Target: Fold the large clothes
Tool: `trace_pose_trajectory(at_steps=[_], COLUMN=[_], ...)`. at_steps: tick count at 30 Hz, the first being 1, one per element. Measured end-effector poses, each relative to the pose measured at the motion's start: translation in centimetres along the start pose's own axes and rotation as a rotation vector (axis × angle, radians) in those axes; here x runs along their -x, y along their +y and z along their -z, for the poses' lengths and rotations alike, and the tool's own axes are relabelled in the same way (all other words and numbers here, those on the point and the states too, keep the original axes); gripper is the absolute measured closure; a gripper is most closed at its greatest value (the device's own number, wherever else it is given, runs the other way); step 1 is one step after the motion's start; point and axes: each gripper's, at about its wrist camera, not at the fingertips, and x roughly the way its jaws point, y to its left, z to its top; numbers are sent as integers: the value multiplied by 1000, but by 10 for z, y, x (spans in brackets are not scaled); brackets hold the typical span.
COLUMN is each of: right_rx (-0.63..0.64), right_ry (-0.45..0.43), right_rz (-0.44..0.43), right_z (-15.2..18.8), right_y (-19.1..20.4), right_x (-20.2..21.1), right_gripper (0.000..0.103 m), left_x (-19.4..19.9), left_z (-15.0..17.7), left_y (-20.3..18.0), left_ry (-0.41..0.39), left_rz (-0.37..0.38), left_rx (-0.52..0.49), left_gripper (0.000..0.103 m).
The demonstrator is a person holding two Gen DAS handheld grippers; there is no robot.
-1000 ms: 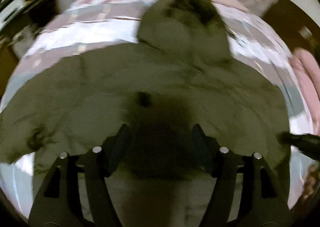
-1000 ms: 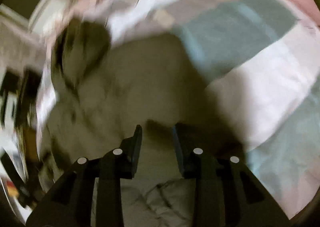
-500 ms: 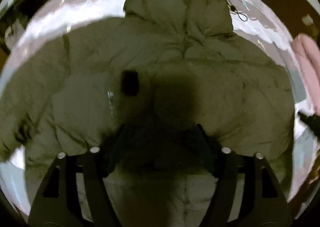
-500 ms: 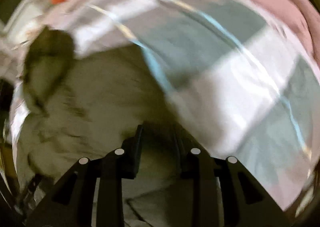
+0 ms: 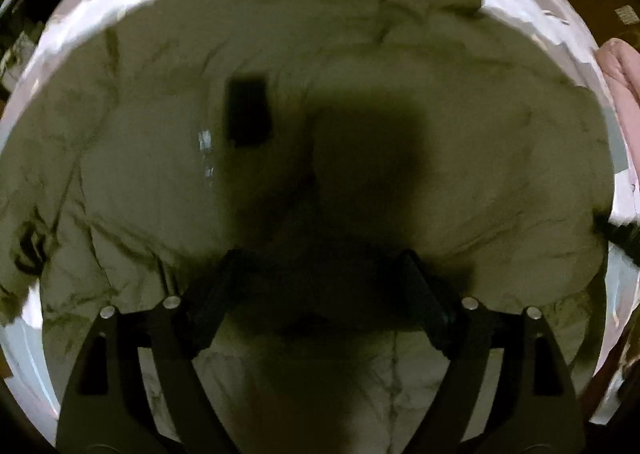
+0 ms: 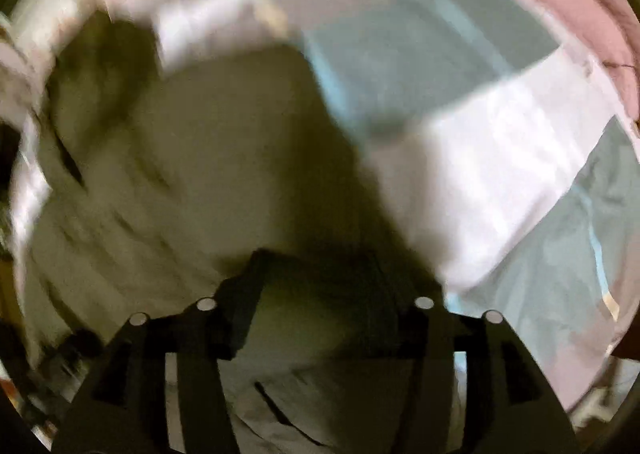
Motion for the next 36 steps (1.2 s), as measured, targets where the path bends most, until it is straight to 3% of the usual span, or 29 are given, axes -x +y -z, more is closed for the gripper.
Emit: trace_pose_trajectory(at_steps=[2, 3, 5, 6, 8, 10, 11, 15, 16, 19, 22, 24, 26, 28, 29, 30, 32, 35, 36], right_rx=[3, 16, 44, 57, 78, 71, 65, 41, 34, 19, 45, 77, 109, 117, 110, 103, 82, 69, 70], right_ry=[-27, -61, -152, -178, -177, -138, -124, -73, -62, -25, 3, -12, -32, -31, -23, -17, -9, -19, -22], right_rz=[8, 7, 21, 40, 56, 23, 2, -85, -113, -203, -277, -282, -253, -245, -251, -257, -270, -273, -274], right_z=[-2, -6, -13, -16, -18, -15, 4, 34, 40, 65, 76, 79, 87, 86, 85, 86, 88, 91, 90], right_y=[-1, -1, 0, 0, 3, 10, 7, 33, 36, 54, 72, 80, 87, 89, 92, 91, 85, 78, 78], right_x=[4, 11, 29, 34, 34, 29, 37, 44, 47, 54, 63, 68, 72, 70, 66, 64, 67, 73, 74], right_gripper=[50, 50, 41, 31, 29, 29, 29, 29, 29, 29, 29, 29, 29, 29, 29, 29, 29, 29, 29], left_x=[14, 30, 57, 73, 91, 99, 98, 87, 83, 77, 57, 42, 39, 42, 43, 42, 51, 94, 116], left_z=[-4, -7, -6, -4, 3, 19, 29, 70, 85, 117, 142, 145, 143, 140, 136, 132, 123, 104, 92], left_y=[15, 32, 64, 91, 142, 186, 216, 309, 332, 378, 412, 421, 421, 419, 417, 420, 416, 394, 375], left_ry=[-28, -78, -183, -243, -310, -319, -314, -285, -274, -259, -213, -201, -215, -241, -255, -273, -324, -452, -513], left_rz=[28, 21, -11, -40, -16, 66, 119, 226, 234, 145, 217, 282, 274, 228, 227, 252, 232, 89, 19], left_rx=[61, 120, 227, 315, 482, 618, 721, 1054, 1135, 1280, 1391, 1426, 1409, 1361, 1324, 1306, 1290, 1182, 1099], left_gripper=[21, 18, 6, 2, 2, 2, 2, 2, 2, 2, 2, 2, 4, 43, 78, 91, 94, 94, 94])
